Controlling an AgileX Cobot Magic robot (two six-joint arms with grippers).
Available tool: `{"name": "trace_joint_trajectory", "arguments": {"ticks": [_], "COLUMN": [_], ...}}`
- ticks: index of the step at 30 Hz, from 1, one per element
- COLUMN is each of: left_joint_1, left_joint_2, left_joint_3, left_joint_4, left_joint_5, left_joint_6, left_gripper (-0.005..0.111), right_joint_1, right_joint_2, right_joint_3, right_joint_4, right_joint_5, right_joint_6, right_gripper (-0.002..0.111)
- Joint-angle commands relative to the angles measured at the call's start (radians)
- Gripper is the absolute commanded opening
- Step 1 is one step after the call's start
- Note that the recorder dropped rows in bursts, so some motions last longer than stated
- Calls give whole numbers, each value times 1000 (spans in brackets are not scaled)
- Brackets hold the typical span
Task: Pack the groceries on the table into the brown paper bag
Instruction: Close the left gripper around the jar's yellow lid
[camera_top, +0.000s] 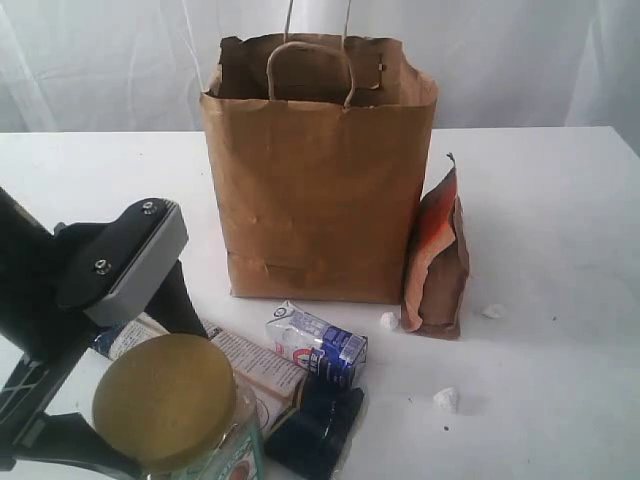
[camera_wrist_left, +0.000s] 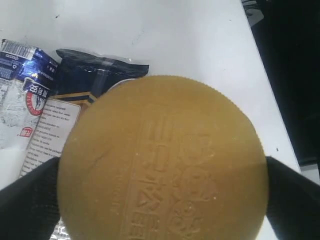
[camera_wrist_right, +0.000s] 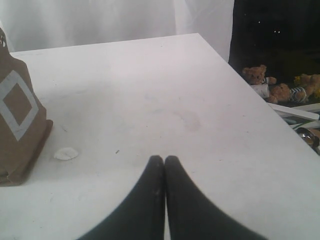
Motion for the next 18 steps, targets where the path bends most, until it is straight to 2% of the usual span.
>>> {"name": "trace_joint_trajectory", "arguments": {"ticks": [1,3,6,8,12,14,18], "left_joint_1": [-5,-5,-5,-5,-5,-5,-5], "left_joint_2": [-2,-2,-2,-2,-2,-2,-2], "left_joint_3": [9,9,9,9,9,9,9], "left_joint_4": [-25,-25,-27,-26,-26,-26,-26], "left_joint_5": [-11,-11,-18,-18,-16,-21,-21], "left_joint_6": [7,7,7,7,4,4,4], "left_gripper": [104,100,82,63,32,22,11], "right_joint_1": [0,0,0,0,0,0,0], "right_joint_2": [-5,-5,-5,-5,-5,-5,-5], "right_joint_3": [5,5,5,5,5,5,5], "right_joint_4": [1,1,1,1,1,1,1], "right_joint_5": [-3,-3,-3,-3,-3,-3,-3], "right_joint_6": [-9,-9,2,2,2,2,2], "right_gripper": [0,0,0,0,0,0,0]}}
